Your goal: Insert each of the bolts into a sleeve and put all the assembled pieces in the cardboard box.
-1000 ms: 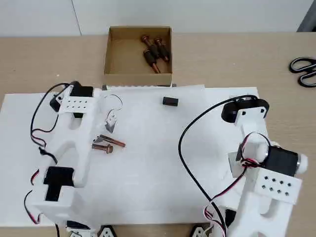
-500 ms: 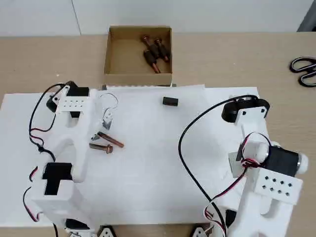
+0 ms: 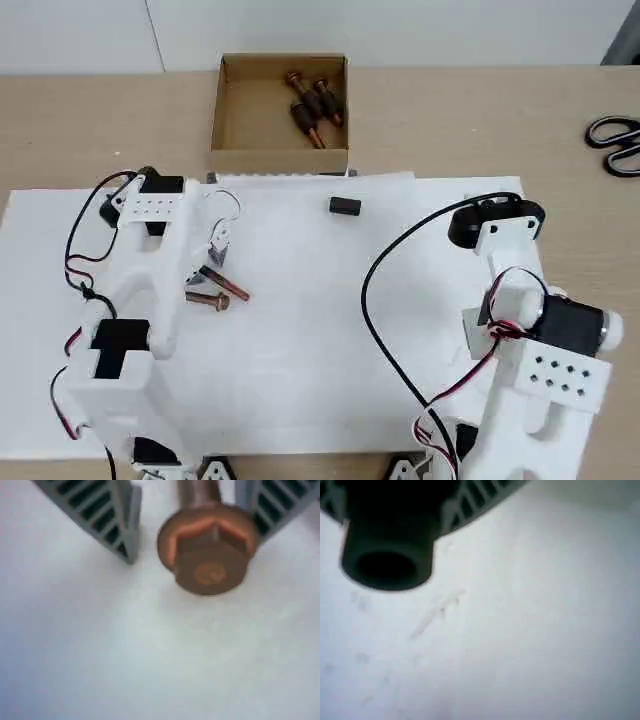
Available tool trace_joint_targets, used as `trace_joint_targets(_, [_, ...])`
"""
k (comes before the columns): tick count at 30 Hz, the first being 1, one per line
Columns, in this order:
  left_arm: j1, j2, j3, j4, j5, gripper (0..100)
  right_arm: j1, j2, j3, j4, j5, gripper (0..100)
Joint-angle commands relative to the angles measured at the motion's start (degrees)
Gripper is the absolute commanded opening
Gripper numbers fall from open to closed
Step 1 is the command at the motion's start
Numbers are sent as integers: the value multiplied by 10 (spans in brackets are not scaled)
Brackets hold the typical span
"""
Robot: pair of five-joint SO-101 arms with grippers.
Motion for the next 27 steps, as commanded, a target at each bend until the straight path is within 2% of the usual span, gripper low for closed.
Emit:
trace_joint_targets(1, [-8, 22, 0, -10, -1, 30, 3, -7, -2, 0, -2, 4])
trace_joint_targets(2, [-8, 22, -1, -10, -1, 2, 3, -7, -2, 0, -2, 4])
trace_joint_targets(12, [-5, 21, -9, -7, -2, 5, 3, -11, -4, 0, -2, 4])
trace_joint_targets(16, [-5, 9, -73, 41, -4, 5, 2, -11, -13, 3, -2, 4])
trace_joint_targets(21, [-4, -58, -178, 92, -52, 5, 1, -12, -59, 6, -2, 4])
trace_joint_targets(27, [-4, -153, -207, 93, -180, 5, -39, -16, -118, 7, -5, 3])
